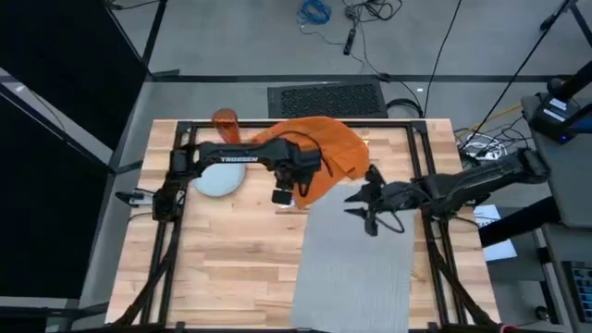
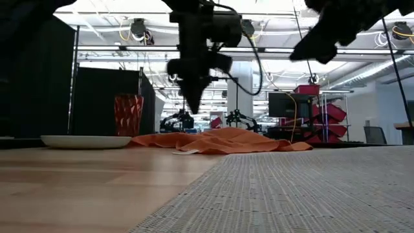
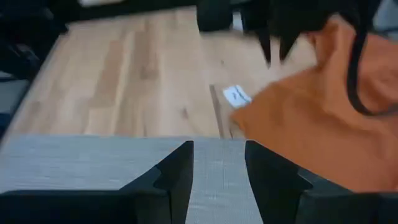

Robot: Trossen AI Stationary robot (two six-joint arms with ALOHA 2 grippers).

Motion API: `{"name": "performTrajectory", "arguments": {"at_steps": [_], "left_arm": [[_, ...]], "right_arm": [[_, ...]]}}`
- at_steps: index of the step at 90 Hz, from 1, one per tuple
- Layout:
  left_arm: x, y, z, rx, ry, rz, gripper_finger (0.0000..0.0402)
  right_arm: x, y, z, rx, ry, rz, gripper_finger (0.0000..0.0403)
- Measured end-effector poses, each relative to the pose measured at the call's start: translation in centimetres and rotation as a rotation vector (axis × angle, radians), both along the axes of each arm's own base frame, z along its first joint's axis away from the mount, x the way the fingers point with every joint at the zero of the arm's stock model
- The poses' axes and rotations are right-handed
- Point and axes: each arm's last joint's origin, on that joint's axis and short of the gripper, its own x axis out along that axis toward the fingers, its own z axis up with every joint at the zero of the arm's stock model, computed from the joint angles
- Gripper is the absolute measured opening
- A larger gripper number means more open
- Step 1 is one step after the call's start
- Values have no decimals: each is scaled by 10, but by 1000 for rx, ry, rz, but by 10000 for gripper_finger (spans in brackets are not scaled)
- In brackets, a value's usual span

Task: Set table place
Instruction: Fold the orange napkin

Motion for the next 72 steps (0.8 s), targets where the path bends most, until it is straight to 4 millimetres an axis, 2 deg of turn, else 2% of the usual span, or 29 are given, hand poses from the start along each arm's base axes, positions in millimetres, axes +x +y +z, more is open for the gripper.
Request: {"name": "performTrajectory", "arguments": {"at_steps": [23, 45, 59, 72], "left_arm": [[10, -18, -1, -60, -69, 72, 64], [22, -47, -5, -147, -130, 103, 64], [31, -62, -30, -160, -91, 118, 64], [38, -63, -60, -129, -26, 137, 64]], "right_arm": [[-35, -14, 33, 0, -201, -35, 132], [-47, -30, 27, 25, -123, -150, 132], [-48, -33, 25, 25, -95, -167, 132], [-49, -32, 25, 23, -94, -138, 132]]}}
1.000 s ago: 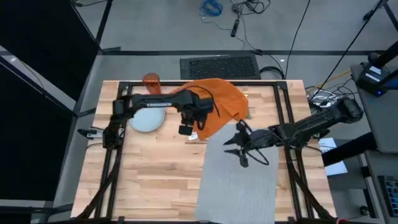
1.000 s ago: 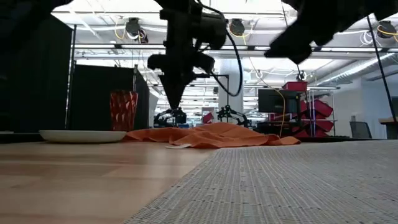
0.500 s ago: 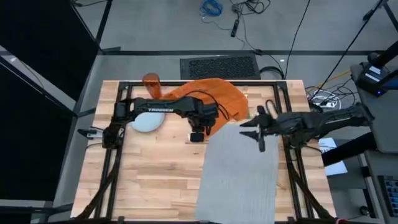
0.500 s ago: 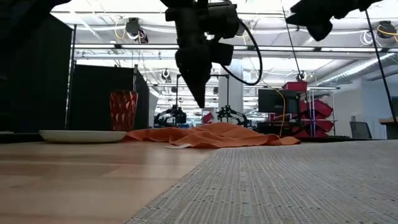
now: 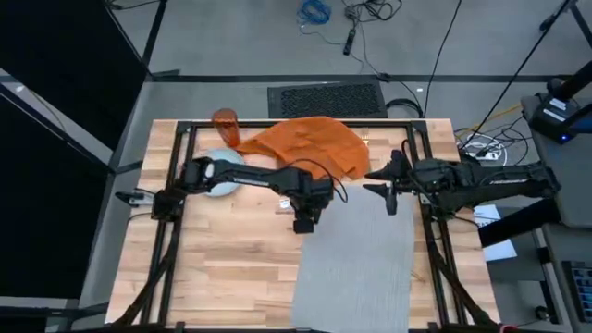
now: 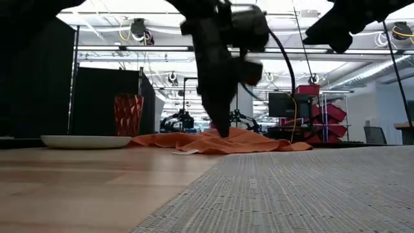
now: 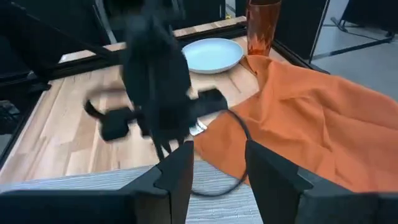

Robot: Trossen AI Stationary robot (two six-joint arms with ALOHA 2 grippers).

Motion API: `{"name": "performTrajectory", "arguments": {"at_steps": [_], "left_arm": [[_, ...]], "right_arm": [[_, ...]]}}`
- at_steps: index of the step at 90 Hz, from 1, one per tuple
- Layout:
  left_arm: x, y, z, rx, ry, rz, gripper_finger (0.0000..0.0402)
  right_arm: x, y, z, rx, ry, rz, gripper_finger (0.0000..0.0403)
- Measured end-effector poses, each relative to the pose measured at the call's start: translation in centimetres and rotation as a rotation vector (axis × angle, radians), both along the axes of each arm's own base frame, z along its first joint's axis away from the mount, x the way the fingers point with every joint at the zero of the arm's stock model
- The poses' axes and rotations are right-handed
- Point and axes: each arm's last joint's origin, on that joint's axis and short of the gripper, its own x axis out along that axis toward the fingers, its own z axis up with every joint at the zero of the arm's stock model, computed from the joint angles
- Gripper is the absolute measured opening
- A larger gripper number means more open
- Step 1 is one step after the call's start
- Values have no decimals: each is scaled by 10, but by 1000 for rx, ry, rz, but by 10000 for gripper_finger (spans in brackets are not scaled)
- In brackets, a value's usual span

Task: Set table place
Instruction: Fold the orange napkin

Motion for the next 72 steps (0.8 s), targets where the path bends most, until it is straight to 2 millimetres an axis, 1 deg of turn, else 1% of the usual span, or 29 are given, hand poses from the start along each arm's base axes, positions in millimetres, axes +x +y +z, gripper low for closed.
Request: {"name": "performTrajectory", "arguments": {"at_steps": [5, 12, 27, 67, 72], "left_arm": [[0, 4, -4, 35, 11, 25, 64], [1, 9, -4, 59, 8, 45, 64], [1, 12, -4, 155, 10, 64, 64], [-1, 14, -7, 130, 16, 74, 64], [-2, 14, -10, 136, 17, 76, 64]], "right_arm": [[0, 0, 0, 0, 1, 5, 132], [-1, 1, -1, 4, 9, 22, 132], [0, 2, -1, 8, 11, 57, 132], [-2, 2, 0, 7, 3, 82, 132], [-2, 2, 0, 8, 3, 86, 132]]}}
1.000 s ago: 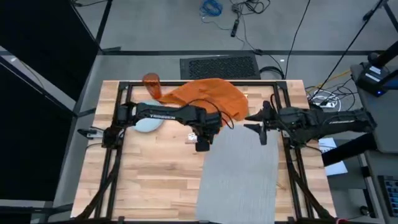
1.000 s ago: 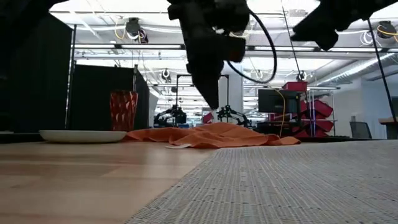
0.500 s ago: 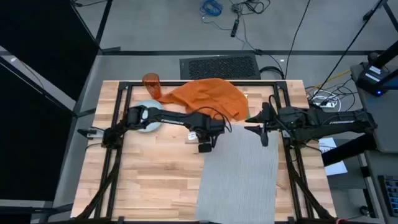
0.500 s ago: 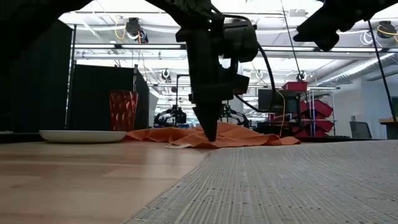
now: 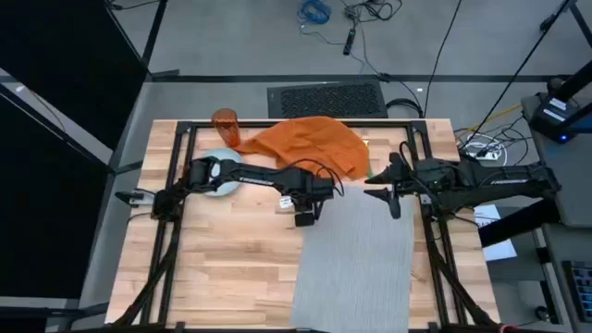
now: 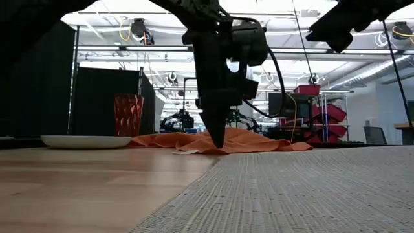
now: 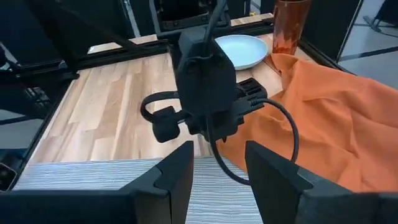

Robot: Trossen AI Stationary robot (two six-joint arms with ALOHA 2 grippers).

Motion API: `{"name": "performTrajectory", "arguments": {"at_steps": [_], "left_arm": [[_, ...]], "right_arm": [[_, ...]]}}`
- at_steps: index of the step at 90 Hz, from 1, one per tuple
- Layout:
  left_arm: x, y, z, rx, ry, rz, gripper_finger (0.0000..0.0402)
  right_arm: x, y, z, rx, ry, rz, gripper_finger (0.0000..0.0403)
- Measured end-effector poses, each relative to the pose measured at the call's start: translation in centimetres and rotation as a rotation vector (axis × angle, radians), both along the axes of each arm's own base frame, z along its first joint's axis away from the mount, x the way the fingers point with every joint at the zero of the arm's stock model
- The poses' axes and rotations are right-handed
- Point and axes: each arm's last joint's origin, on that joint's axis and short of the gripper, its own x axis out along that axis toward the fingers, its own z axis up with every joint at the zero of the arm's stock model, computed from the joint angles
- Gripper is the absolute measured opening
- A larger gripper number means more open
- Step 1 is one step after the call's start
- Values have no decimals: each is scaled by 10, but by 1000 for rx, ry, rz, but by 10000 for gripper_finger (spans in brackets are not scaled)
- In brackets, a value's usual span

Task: Set table place
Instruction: Fold the orange napkin

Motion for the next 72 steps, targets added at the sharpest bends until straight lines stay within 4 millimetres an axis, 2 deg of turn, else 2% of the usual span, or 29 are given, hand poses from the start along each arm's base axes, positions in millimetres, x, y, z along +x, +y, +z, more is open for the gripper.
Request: {"name": "performTrajectory", "arguments": {"at_steps": [14, 45, 64, 72], "left_arm": [[-2, -1, -9, -48, -4, 6, 64], [-6, -1, -20, -25, -17, 7, 62], [-5, 1, -21, 14, -18, -19, 10], [-5, 3, -21, 25, -19, -26, 4]], "right_arm": [[0, 0, 0, -1, 0, 0, 132], [0, 0, 0, -5, 0, 2, 132], [0, 1, 1, 3, -6, 22, 132], [0, 1, 2, 5, -16, 29, 132]]}}
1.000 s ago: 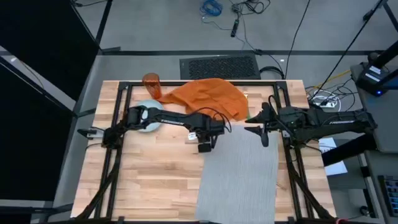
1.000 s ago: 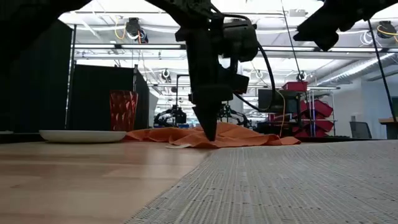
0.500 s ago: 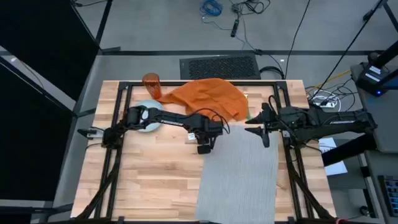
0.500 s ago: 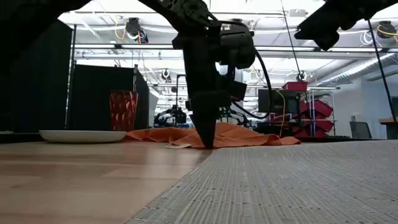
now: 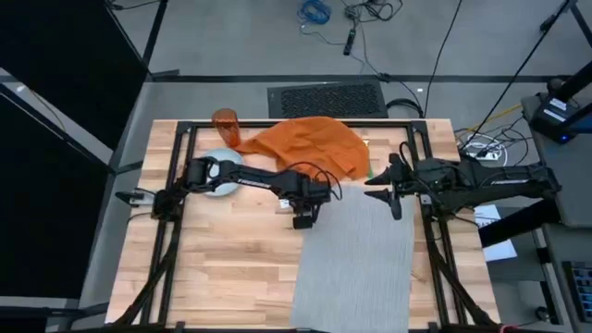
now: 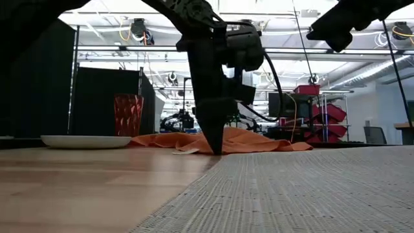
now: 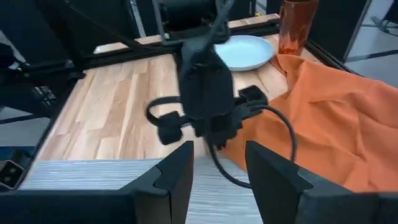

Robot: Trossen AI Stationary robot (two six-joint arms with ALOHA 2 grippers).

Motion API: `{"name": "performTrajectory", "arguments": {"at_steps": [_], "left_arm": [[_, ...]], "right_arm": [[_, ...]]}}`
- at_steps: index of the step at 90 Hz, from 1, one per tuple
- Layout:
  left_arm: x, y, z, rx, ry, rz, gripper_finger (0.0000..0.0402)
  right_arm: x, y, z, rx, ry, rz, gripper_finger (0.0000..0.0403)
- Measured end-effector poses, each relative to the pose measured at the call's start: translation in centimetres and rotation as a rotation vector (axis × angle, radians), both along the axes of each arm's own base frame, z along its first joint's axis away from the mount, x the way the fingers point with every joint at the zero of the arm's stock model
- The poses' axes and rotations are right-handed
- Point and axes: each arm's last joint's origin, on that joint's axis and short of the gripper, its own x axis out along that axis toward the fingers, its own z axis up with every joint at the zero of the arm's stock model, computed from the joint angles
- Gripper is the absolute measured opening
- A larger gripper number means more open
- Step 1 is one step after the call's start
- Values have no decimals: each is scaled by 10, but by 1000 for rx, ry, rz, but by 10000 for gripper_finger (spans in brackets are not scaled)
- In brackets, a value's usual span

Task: Set table place
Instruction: Fold the orange napkin

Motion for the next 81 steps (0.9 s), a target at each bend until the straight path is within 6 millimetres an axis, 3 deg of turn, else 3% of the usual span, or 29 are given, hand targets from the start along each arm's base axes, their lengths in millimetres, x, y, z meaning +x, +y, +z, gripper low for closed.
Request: {"name": "performTrajectory", "arguments": {"at_steps": [25, 45, 70, 81], "left_arm": [[-2, 8, -1, 20, 20, -6, 0], [-7, 8, -2, 29, 75, -13, 0], [-16, -3, -2, 58, 184, -36, 0], [-19, -7, -3, 58, 214, -43, 0]], "right_arm": [[-1, 1, -2, 2, 24, 3, 132], [-7, -4, -15, 22, 163, -118, 132], [-6, -5, -23, 46, 246, -144, 132], [-2, -9, -37, 54, 316, -187, 132]]}}
